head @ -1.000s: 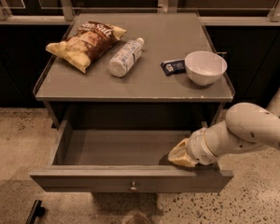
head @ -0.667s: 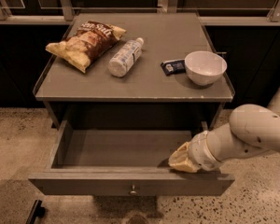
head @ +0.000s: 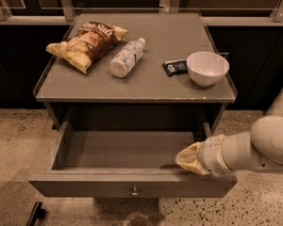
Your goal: Open top drawer
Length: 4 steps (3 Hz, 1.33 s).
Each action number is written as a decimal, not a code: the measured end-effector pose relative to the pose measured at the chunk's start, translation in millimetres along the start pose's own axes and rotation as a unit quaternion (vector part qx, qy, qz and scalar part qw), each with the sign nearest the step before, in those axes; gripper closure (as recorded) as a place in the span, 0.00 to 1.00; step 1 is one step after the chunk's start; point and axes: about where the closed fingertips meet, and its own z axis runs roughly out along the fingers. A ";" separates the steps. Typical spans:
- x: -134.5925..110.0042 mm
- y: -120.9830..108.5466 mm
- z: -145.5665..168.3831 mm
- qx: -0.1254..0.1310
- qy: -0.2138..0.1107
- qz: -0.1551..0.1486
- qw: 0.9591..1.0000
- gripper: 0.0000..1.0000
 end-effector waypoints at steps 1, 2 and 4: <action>-0.6 0.4 0.4 -0.001 0.000 -0.001 1.000 0.58; -0.6 0.4 0.4 -0.001 0.000 -0.001 1.000 0.35; -0.6 0.4 0.4 -0.001 0.000 -0.001 1.000 0.00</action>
Offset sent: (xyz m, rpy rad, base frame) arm -0.0001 0.0008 0.0000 -0.0001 0.0005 0.0023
